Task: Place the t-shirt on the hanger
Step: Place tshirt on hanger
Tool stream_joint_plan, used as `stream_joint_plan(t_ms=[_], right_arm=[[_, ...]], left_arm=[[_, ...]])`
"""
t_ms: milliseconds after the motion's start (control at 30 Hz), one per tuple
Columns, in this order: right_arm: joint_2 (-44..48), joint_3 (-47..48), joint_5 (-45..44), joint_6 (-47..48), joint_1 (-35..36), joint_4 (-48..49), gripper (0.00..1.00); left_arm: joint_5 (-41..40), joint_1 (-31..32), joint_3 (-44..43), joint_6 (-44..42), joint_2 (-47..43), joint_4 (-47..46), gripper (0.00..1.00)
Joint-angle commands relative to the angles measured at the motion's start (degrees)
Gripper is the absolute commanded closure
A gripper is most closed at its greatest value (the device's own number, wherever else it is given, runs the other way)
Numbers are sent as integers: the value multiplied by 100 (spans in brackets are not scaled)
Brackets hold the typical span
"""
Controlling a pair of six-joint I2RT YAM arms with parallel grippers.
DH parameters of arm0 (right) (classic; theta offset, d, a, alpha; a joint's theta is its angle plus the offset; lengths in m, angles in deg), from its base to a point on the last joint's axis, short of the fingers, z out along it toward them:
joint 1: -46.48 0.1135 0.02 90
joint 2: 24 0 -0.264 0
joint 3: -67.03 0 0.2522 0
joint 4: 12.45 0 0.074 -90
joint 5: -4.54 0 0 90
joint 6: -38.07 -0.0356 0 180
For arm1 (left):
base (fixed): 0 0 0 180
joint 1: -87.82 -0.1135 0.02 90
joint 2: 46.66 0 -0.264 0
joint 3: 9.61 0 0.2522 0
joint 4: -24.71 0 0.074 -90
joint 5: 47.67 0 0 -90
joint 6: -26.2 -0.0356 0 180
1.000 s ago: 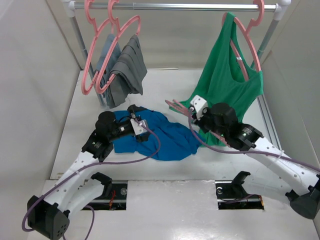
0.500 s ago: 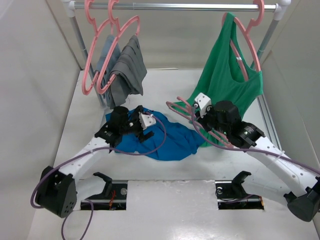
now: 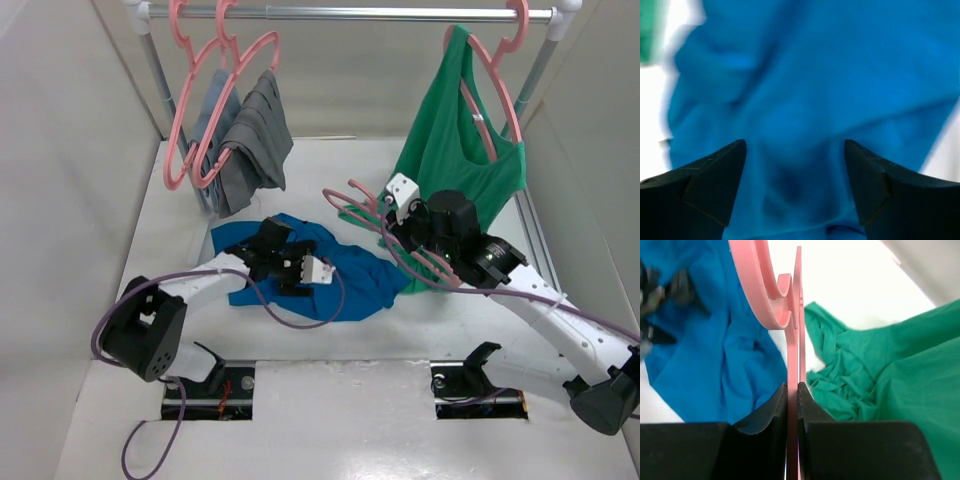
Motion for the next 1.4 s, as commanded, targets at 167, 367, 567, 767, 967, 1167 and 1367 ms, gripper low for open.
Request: stream_joint_plan(t_ms=[167, 367, 567, 767, 967, 1167, 1367], right_arm=[[98, 414, 37, 10, -32, 211, 100], [468, 291, -16, 10, -32, 97, 100], [582, 353, -69, 62, -32, -132, 100], [355, 247, 142, 115, -32, 184, 100], [-129, 370, 423, 229, -32, 501, 100], [-349, 494, 485, 282, -32, 562, 100], [-411, 379, 705, 388, -84, 861, 100]], left_arm=[[610, 540, 228, -2456, -162, 2075, 100], [364, 901, 283, -5198, -1206, 3952, 100], [1046, 954, 861, -4188, -3481, 4113, 53], [-1547, 954, 1733, 1668, -3769, -1504, 47], [-2922, 621, 417, 4042, -1340, -1582, 53], [-3581, 190, -754, 5284, -103, -614, 59], [-4822, 172, -938, 5628, 600, -622, 55]])
